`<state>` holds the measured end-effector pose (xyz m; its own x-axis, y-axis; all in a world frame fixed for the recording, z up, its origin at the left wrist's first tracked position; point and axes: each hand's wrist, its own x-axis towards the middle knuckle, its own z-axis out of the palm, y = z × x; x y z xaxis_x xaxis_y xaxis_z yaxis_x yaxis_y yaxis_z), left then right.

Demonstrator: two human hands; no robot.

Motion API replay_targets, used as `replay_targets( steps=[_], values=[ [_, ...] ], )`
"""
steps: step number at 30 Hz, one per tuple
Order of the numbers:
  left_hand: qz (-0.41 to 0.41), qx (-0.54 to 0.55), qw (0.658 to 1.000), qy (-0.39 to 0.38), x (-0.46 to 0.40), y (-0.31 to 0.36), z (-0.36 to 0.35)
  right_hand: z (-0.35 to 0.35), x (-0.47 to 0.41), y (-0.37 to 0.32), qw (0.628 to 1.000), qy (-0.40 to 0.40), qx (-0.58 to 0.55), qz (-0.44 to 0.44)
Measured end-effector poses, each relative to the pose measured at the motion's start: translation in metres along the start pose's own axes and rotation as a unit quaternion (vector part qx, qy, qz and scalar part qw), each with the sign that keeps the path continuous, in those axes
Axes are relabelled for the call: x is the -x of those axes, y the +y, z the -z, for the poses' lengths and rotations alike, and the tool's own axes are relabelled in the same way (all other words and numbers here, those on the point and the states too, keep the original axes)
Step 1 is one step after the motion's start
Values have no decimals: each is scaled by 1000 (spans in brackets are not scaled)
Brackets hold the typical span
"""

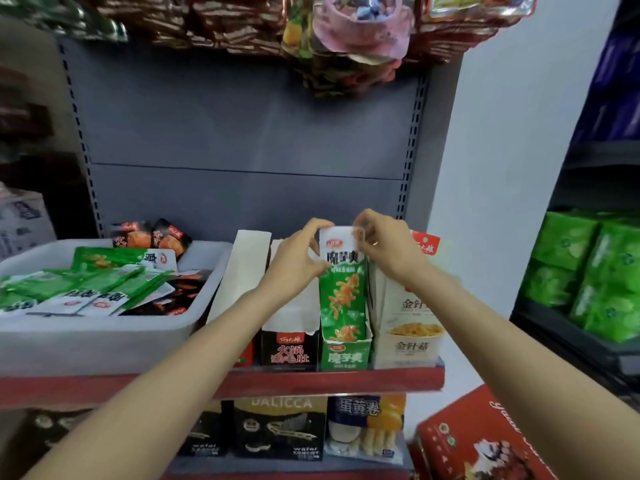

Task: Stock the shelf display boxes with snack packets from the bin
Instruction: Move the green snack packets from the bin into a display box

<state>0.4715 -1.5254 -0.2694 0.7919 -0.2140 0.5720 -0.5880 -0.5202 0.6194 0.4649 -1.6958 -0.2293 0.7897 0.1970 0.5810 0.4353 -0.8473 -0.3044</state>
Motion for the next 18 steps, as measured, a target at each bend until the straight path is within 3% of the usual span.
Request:
replay_targets(
  steps=[12,15,18],
  values=[
    [9,-175,982,-71,-6,-4,-4,-4,0,0,986,-142,83,9],
    [17,-174,981,-88,-4,-3,-3,-6,2,-1,978,-168,125,15],
    [3,-156,986,-58,7,-4,8,-9,3,-5,980,-159,119,31]
  ],
)
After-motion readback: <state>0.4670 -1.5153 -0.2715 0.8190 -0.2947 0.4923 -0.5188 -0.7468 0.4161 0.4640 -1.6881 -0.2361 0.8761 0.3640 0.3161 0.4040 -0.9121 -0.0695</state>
